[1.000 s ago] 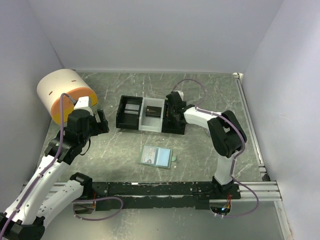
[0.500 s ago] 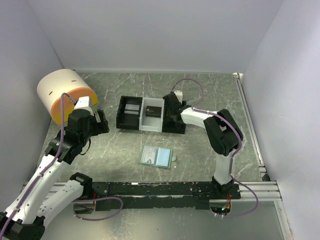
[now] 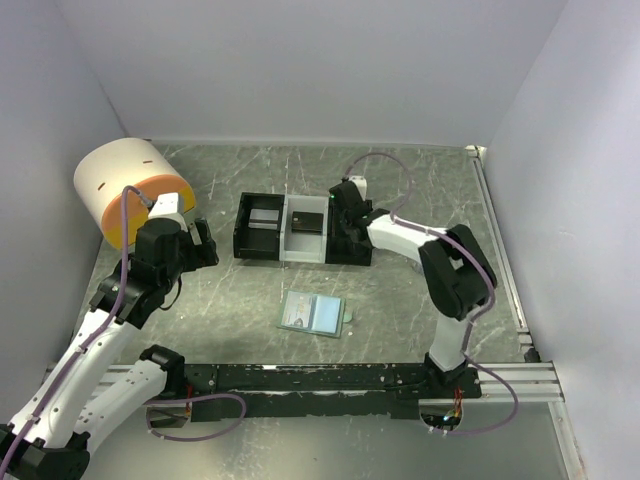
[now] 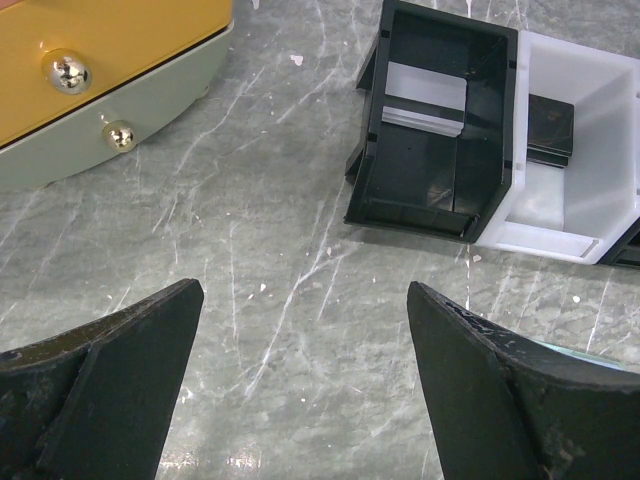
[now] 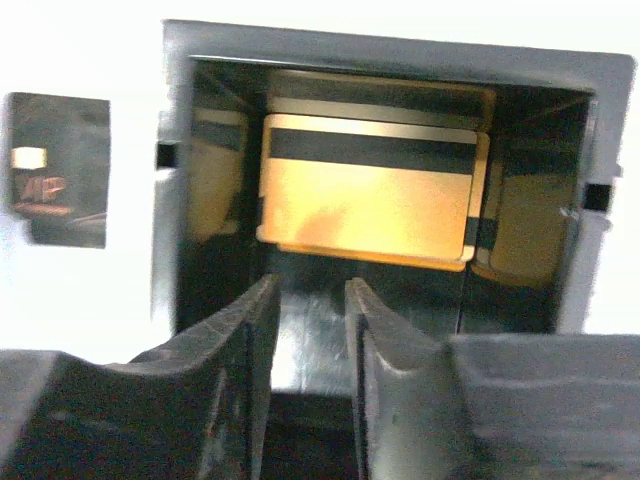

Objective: Take the credit cards out of the card holder

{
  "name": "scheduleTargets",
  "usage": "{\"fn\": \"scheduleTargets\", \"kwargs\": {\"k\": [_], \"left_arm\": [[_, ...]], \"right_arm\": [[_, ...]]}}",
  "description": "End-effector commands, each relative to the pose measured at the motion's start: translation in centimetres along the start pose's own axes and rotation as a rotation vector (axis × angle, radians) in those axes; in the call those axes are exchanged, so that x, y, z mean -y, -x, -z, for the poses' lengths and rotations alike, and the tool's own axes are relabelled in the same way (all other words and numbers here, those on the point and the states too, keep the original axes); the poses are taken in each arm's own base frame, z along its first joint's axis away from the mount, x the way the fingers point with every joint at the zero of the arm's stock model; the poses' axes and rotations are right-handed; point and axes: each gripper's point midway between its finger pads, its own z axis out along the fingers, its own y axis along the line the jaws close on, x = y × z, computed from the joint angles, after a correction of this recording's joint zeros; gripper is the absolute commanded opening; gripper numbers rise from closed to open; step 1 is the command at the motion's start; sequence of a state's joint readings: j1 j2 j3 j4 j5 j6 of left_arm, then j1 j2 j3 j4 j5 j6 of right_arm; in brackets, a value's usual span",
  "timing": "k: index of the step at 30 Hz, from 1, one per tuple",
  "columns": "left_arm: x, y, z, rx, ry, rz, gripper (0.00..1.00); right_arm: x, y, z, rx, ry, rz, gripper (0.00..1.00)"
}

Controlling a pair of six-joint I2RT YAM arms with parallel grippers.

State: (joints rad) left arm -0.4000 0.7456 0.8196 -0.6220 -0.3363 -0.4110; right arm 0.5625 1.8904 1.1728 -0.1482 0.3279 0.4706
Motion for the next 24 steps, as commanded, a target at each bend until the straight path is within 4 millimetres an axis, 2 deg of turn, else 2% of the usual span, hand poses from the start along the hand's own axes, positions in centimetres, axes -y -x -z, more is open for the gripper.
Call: {"fn": "scheduleTargets", "kwargs": {"k": [1, 3, 6, 9, 11, 14, 16, 18, 24], "left_arm": [[0.1, 0.2, 0.0, 0.004, -0.008, -0.006, 0.95], [0.1, 0.2, 0.0, 0.003, -0.01, -0.006, 0.95], [0.1, 0.2, 0.0, 0.001, -0.01, -0.007, 0.95], [0.0, 0.3, 0.1, 0.005, -0.003, -0.005, 0.96], [-0.1, 0.3, 0.1, 0.007, 0.002, -0.003, 0.96], [-0.3, 0.4, 0.3, 0.015, 0.01, 0.004, 0.96], [-0.5, 0.6, 0.4, 0.022, 0.019, 0.008, 0.96], [-0.7, 0.8, 0.5, 0.031, 0.028, 0.013, 0.98], [-1.2, 1.2, 1.1, 0.059, 0.05, 0.032, 1.0]], "right_arm": [[-1.2, 3.7, 5.1, 0.097, 0.123, -0.031, 0.4], [-1.4, 4.0, 6.9, 0.111, 0.166, -0.047, 0.46], [-2.2, 2.9, 9.3, 0.1, 0.262, -0.076, 0.5], [-3.4, 0.6, 11.7, 0.085, 0.343, -0.096, 0.53], [-4.6, -1.1, 12.9, 0.084, 0.337, -0.089, 0.55], [-4.9, -3.6, 14.1, 0.09, 0.242, -0.065, 0.61], [-5.8, -5.0, 15.1, 0.11, 0.226, -0.049, 0.63], [-6.3, -6.2, 15.8, 0.127, 0.205, -0.042, 0.7], [-8.3, -9.5, 16.5, 0.093, 0.227, -0.022, 0.77]]}}
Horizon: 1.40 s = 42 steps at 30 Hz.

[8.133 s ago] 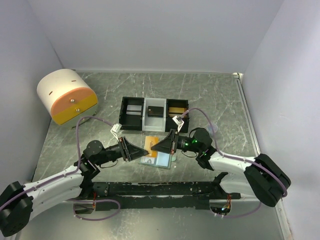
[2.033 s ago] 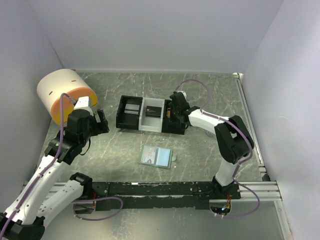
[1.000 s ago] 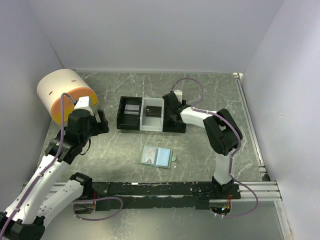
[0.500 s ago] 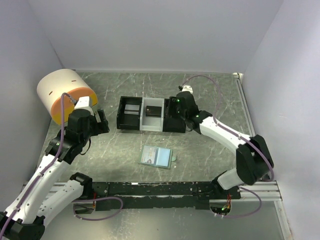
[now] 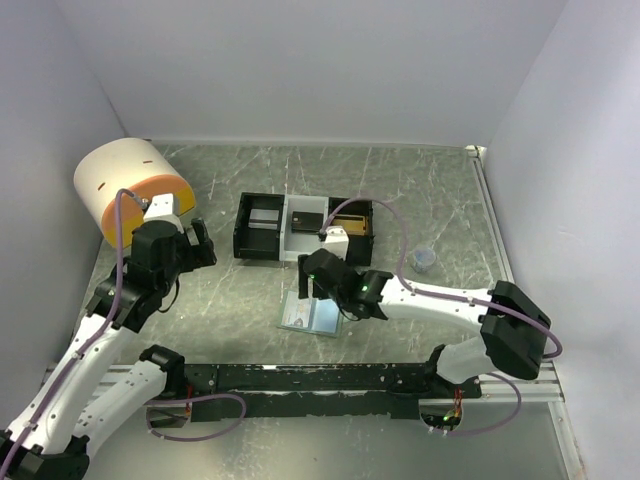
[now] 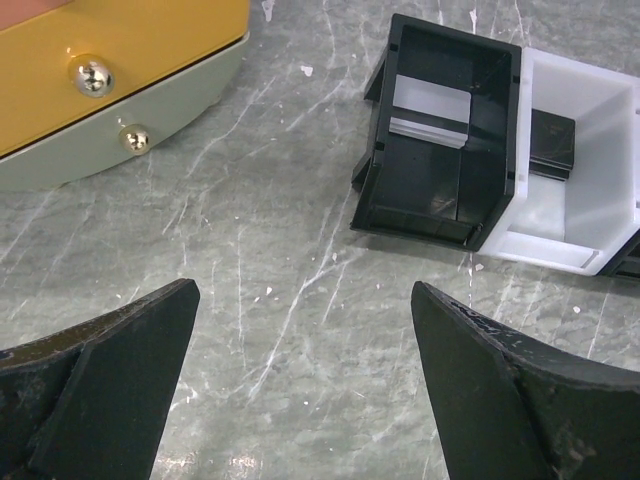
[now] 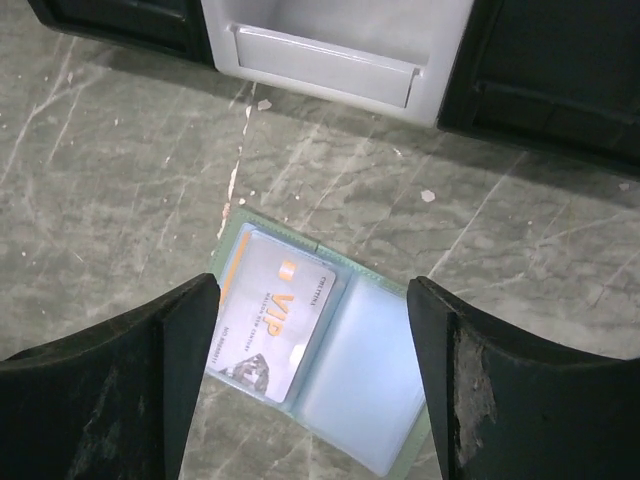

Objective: Take the credit cards out of the card holder

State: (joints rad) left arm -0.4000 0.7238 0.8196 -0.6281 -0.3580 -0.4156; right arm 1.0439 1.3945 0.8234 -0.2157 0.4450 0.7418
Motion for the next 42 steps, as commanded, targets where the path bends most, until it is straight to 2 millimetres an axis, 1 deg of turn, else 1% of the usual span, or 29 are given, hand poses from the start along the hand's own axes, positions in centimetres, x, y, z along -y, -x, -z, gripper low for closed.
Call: {"fn": "scheduleTargets", "kwargs": {"k": [1, 4, 10, 16, 20, 28, 33, 34, 37, 39, 40, 42], "left_arm": [[-0.9, 0.9, 0.7, 0.041, 0.039, 0.026, 1.0], [-1.1, 1.0, 0.8, 0.045, 0.049, 0.032, 1.0], [-1.1, 0.9, 0.8, 0.044, 0.048, 0.032, 1.0], [-1.0, 0.8, 0.7, 0.034, 0.046, 0.026, 1.0], [-1.1, 0.8, 0.7, 0.036, 0.049, 0.027, 1.0], [-1.0, 0.8, 0.7, 0.036, 0.045, 0.025, 1.0], [-0.9, 0.7, 0.6, 0.03, 0.041, 0.022, 0.99], [-0.9, 0.7, 0.6, 0.029, 0.039, 0.022, 0.99], [-0.6, 0.5, 0.5, 0.023, 0.022, 0.019, 0.99], [0.0, 0.2, 0.4, 0.012, -0.007, 0.016, 0.99], [0.3, 0.1, 0.3, 0.006, -0.023, 0.021, 0.98], [1.2, -0.7, 0.3, -0.033, -0.064, 0.056, 0.98]], "right_arm": [[-0.1, -0.9, 0.1, 0.029, -0.065, -0.037, 0.78], [-0.8, -2.1, -0.4, 0.004, -0.082, -0.026, 0.79], [-1.2, -3.6, -1.2, -0.029, -0.161, 0.002, 0.79], [-3.0, -4.5, -1.8, -0.06, -0.108, 0.022, 0.75], [-3.5, -5.5, -2.4, -0.091, -0.106, 0.035, 0.72], [-3.0, -7.1, -3.1, -0.128, -0.144, 0.047, 0.66], [-1.8, -8.5, -3.7, -0.161, -0.2, 0.086, 0.65], [-2.1, -8.6, -3.9, -0.165, -0.186, 0.093, 0.62], [-3.7, -8.7, -3.9, -0.172, -0.08, 0.111, 0.54], [-4.9, -8.9, -3.7, -0.179, 0.018, 0.152, 0.5], [-5.6, -9.1, -3.5, -0.186, 0.065, 0.163, 0.47], [-6.6, -9.4, -3.3, -0.196, 0.14, 0.199, 0.44]]}}
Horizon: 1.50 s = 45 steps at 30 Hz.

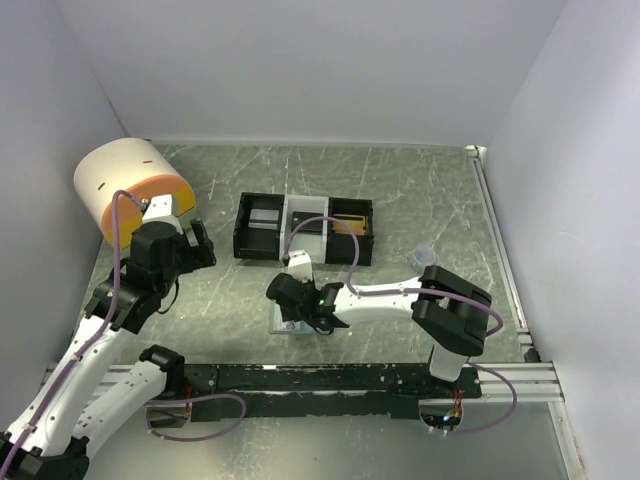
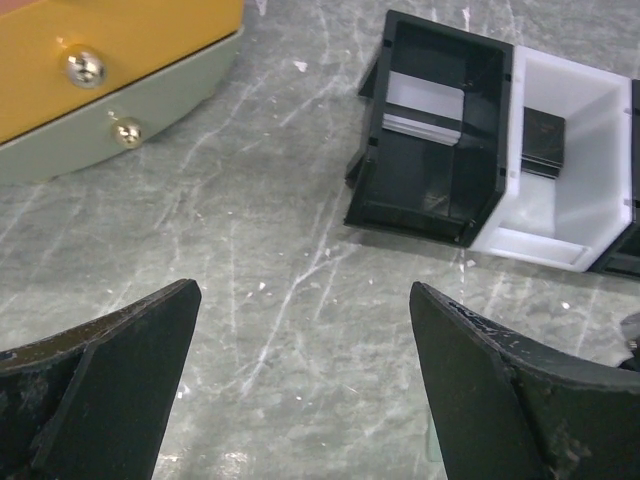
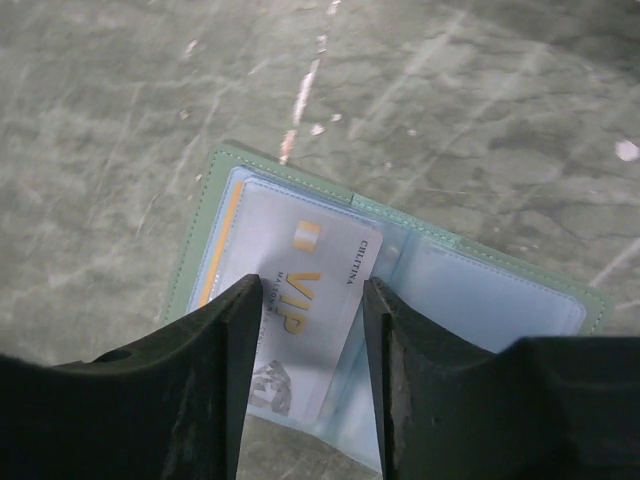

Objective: Take the credit cards out of the card holder

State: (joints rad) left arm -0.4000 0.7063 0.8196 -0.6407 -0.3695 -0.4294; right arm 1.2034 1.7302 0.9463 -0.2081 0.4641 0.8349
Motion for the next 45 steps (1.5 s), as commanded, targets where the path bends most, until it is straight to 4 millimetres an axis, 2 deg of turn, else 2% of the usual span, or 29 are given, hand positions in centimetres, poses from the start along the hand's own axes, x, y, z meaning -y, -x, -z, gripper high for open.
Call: {"fn": "scheduleTargets", "kwargs": {"k": [1, 4, 8, 12, 17, 21, 28, 31, 37, 45], "left_arm": [[2.2, -1.4, 0.1, -0.072, -0.11, 0.059, 0.97], [5.0, -3.6, 0.4, -0.156, -0.257, 0.149, 0.96], [8.8, -7.6, 0.9, -0.28, -0.492, 0.254, 0.89], [11.0, -11.3, 1.5, -0.396, -0.63, 0.308, 0.82], [12.1, -14.3, 2.0, -0.459, -0.655, 0.285, 0.77], [13.0, -16.4, 2.0, -0.517, -0.649, 0.254, 0.67], [14.6, -19.9, 1.8, -0.587, -0.629, 0.194, 0.54], [15.0, -20.8, 1.6, -0.603, -0.607, 0.165, 0.52], [13.9, -22.5, 0.6, -0.619, -0.504, 0.129, 0.47], [13.9, -24.5, 0.4, -0.64, -0.478, 0.118, 0.27]], "right_arm": [[-2.4, -1.5, 0.5, -0.043, 0.189, 0.12, 0.44], [-2.0, -1.5, 0.7, -0.047, 0.181, 0.125, 0.55], [-3.3, -0.5, 2.3, -0.027, 0.283, 0.087, 0.64], [-3.2, 0.1, 3.3, -0.017, 0.356, -0.013, 0.65], [-2.1, -0.4, 3.3, -0.057, 0.436, -0.161, 0.52], [-1.0, -0.9, 2.9, -0.081, 0.484, -0.284, 0.44], [0.0, -1.1, 2.7, -0.095, 0.519, -0.343, 0.32], [0.4, -0.9, 2.6, -0.091, 0.494, -0.364, 0.32], [0.6, -1.4, 2.2, -0.122, 0.487, -0.384, 0.32], [1.3, -2.7, 1.5, -0.15, 0.469, -0.43, 0.29]]}}
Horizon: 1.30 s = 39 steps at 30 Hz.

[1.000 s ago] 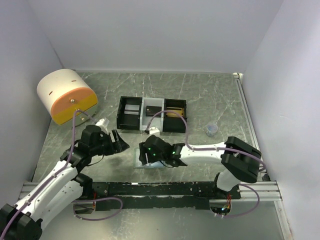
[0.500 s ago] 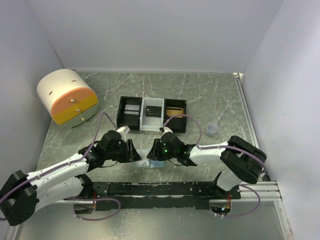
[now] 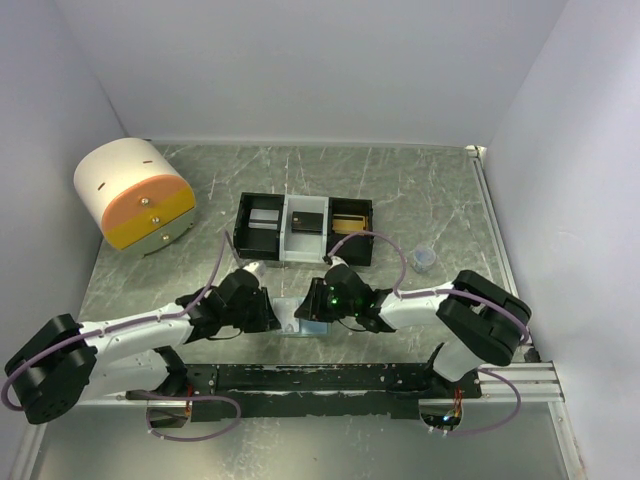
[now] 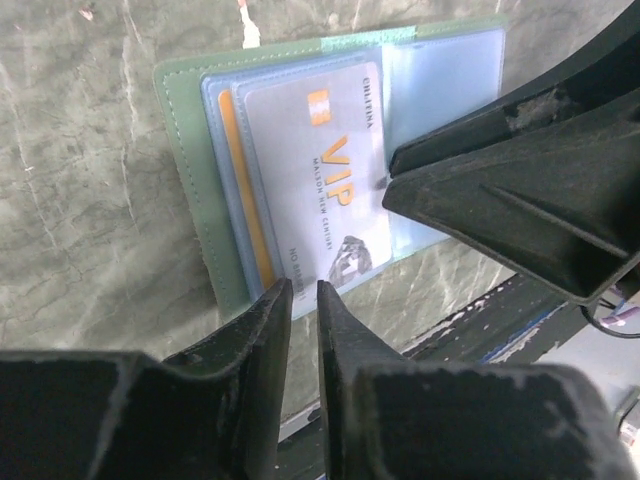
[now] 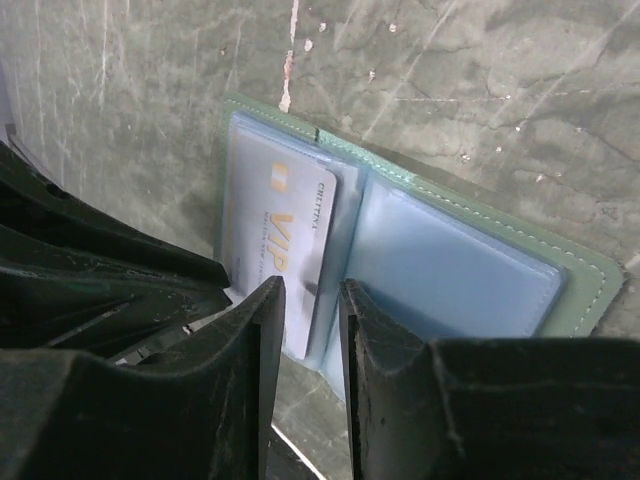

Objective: Take the credit cards out of the card holder

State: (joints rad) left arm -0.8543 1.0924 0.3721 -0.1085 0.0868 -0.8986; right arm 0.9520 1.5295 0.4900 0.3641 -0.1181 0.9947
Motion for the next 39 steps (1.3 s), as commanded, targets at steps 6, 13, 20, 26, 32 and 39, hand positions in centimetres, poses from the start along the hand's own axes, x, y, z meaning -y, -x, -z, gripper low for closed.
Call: {"fn": "scheduleTargets", "kwargs": {"k": [6, 13, 20, 26, 32, 39], "left_arm": [[-1.3, -0.4, -1.0, 0.018, 0.083, -0.005, 0.22], [-1.9, -1.0, -1.1, 0.015, 0.116, 0.004, 0.18], [-2.2, -0.8, -0.7, 0.025, 0.143, 0.003, 0.16], [-2.0, -0.7, -0.7, 0.023, 0.144, 0.002, 0.15], [-1.9, -0.5, -0.6, 0.026, 0.148, -0.005, 0.15], [-1.5, 0.0, -0.3, 0.039, 0.147, -0.011, 0.16]], "right_arm": [[1.1, -1.2, -0.4, -0.033, 0.01, -0.061, 0.26], [0.9, -0.8, -0.2, -0.021, 0.027, -0.08, 0.16], [0.7, -0.6, 0.1, -0.021, 0.042, -0.082, 0.08], [0.2, -0.5, 0.7, -0.029, 0.077, -0.082, 0.0], [-0.1, -0.3, 0.9, -0.034, 0.086, -0.075, 0.0], [0.2, 0.0, 1.1, -0.044, 0.078, -0.078, 0.0]]}}
